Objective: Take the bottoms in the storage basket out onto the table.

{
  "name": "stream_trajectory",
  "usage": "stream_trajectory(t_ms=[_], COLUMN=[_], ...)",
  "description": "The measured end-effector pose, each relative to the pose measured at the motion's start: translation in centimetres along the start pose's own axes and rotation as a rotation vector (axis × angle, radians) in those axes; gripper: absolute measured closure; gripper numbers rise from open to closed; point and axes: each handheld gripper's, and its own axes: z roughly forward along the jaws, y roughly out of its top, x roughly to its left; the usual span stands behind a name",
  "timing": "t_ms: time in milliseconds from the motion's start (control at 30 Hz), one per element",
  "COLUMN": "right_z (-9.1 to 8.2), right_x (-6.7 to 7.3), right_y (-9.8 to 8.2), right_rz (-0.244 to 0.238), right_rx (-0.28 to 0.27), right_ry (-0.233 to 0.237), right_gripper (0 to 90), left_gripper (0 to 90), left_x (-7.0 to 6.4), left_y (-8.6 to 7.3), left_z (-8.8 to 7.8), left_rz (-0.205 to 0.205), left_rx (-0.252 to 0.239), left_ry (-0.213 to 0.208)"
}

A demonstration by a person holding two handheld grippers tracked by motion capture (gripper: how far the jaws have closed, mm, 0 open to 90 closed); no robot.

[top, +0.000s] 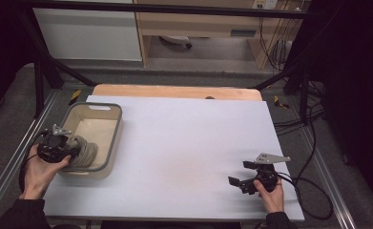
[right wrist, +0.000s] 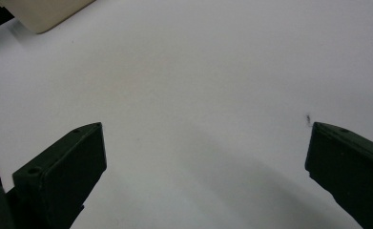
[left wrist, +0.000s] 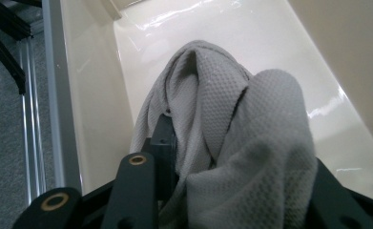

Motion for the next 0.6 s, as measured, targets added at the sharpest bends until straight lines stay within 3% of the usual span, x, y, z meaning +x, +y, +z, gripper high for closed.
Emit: stream_trajectory(t_ms=[600], right_z=[0.0], right_x=[0.0], right_y=[0.0], right_rz=[0.0], right_rx=[0.0], right_ry=[-0.001], right_gripper=[0.5], left_gripper=[64.9], left_x=[0.1], left_y=[0.3], left_z=[-1.2], left_rz=[-0.007], left_rx=[-0.066], left_ry=[0.009])
